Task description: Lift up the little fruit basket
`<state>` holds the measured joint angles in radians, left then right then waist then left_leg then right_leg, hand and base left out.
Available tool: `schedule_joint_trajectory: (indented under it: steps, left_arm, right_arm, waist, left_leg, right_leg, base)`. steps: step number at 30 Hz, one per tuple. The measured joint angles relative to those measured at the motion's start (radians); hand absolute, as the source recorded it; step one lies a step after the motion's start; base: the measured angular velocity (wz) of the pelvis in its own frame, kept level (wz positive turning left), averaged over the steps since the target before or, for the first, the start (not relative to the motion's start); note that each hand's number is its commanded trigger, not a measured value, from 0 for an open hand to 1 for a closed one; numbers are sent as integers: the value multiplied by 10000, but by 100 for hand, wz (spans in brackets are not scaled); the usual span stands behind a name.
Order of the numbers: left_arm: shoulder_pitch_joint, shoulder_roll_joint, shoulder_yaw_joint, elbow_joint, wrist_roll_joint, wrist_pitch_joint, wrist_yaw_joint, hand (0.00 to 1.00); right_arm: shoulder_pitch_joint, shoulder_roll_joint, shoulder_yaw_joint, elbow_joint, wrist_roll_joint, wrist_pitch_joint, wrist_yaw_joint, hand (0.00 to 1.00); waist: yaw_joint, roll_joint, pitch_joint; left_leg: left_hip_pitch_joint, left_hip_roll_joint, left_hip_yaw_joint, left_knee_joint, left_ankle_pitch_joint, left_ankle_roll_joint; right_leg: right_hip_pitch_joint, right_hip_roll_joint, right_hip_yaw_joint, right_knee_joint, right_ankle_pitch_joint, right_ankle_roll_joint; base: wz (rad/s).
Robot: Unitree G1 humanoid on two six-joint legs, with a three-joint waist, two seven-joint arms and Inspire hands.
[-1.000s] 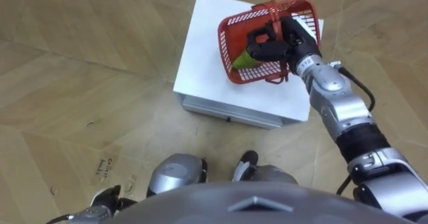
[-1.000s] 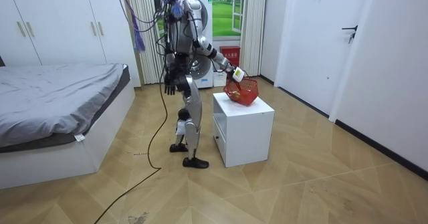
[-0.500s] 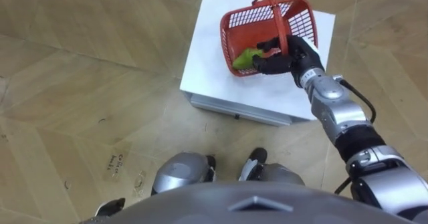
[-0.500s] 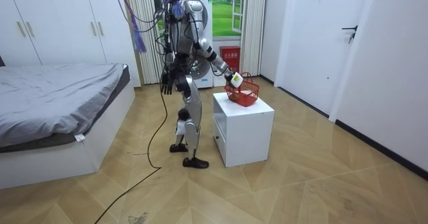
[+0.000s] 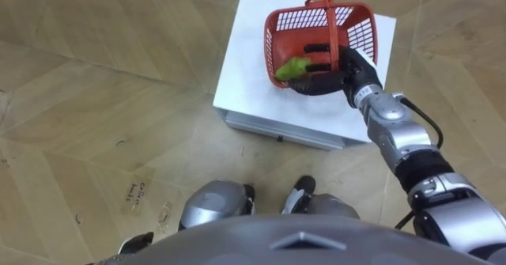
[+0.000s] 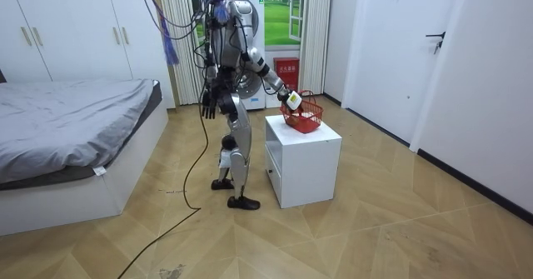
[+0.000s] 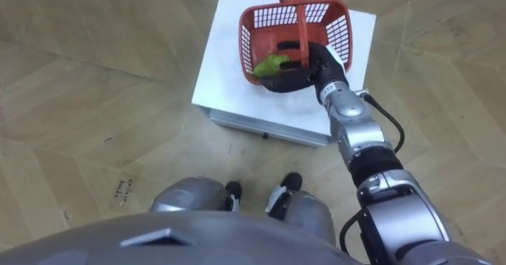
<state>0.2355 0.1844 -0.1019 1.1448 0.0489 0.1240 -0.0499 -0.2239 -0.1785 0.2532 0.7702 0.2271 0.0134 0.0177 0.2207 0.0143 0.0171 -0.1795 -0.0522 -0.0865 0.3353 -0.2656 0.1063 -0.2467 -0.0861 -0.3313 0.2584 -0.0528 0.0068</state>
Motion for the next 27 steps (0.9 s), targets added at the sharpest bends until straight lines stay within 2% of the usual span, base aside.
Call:
schedule_joint_trajectory:
  steps: [8, 13, 19, 23, 27]
  left_arm:
    - [10, -34, -5, -58, 5, 5, -4, 0]
    - [28, -48, -1, -103, 6, 9, -29, 0]
    - [83, -30, 1, -232, -176, 11, -19, 0]
    - [135, -27, 33, -262, -126, 5, -19, 0]
    - [141, -58, 342, -296, -130, -13, -10, 0]
  right_arm:
    - [0, 78, -8, 41, -222, -2, 3, 0]
    - [100, 109, -3, -91, -344, -1, -65, 0]
    - [355, 102, -2, -1018, -290, -6, -311, 0]
    - [851, 34, -30, -1975, -339, -100, -406, 0]
    - [1096, -98, -117, -2488, -354, -125, -413, 0]
  waist:
    - [-207, -167, -15]
    - [-251, -293, -43]
    - [-361, -412, -33]
    - [-587, -512, -61]
    - [-815, -504, -66]
  left_leg:
    - [15, 3, 70, -7, 0, 0]
    - [186, 33, 207, -160, 2, 0]
    - [699, 136, 509, -497, 5, -3]
    - [956, 160, 541, -684, 5, -3]
    - [1107, 219, 753, -687, 7, -5]
  right_leg:
    - [18, 25, 18, -1, 0, 0]
    - [54, 86, 221, -33, 0, 0]
    - [326, 200, 322, -98, 0, -1]
    - [642, 273, 325, -411, 1, 0]
    - [724, 323, 405, -433, 0, 0]
  base:
    - [0]
    - [-12]
    - [-13]
    - [-1]
    - [-5]
